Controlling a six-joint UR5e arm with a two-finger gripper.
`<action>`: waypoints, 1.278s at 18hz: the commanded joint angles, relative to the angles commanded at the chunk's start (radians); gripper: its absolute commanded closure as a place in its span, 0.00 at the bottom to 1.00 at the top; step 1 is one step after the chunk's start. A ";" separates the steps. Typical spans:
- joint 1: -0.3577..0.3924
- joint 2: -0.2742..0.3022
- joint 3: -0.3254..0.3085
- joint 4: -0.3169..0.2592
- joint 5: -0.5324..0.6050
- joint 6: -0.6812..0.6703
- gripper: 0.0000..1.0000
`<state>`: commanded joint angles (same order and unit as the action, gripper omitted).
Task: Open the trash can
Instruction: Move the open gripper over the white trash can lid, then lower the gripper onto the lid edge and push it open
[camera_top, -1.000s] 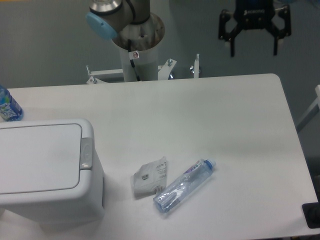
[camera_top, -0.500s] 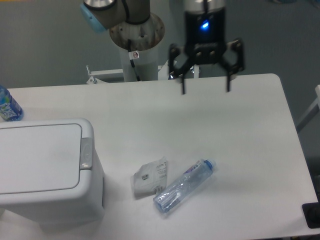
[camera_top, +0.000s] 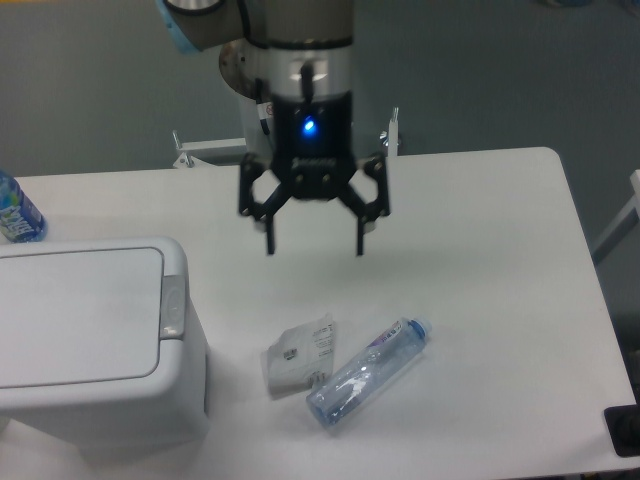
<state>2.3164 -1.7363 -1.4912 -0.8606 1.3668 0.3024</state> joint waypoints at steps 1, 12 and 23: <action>-0.008 -0.014 0.008 0.003 0.002 -0.014 0.00; -0.071 -0.055 0.008 0.006 0.002 -0.100 0.00; -0.098 -0.069 -0.001 0.006 0.002 -0.103 0.00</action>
<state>2.2182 -1.8055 -1.4926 -0.8544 1.3683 0.1994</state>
